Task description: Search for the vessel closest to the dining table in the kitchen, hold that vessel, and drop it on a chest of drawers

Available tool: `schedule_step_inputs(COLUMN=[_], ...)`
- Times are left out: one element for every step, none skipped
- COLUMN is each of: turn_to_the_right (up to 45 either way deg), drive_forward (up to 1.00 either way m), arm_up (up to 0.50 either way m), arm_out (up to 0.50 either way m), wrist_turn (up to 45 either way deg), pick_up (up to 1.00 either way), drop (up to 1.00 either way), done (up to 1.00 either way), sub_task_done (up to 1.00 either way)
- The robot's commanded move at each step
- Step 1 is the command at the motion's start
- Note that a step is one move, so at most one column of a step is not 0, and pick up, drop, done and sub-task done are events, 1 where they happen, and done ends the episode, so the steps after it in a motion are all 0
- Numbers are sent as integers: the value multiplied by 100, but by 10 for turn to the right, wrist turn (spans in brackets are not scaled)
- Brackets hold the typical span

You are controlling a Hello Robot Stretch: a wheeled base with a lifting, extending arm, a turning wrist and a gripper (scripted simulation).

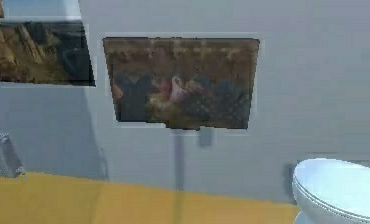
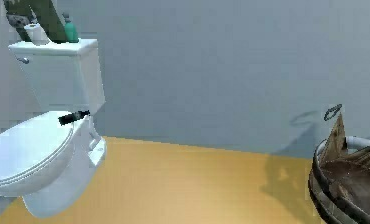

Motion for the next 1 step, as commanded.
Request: schedule_step_inputs(turn_to_the_right=[-60], drive_forward=[0], arm_up=[0], arm_out=[0], wrist_turn=[0], pick_up=[0], drop=[0], done=[0], sub_task_done=[0])
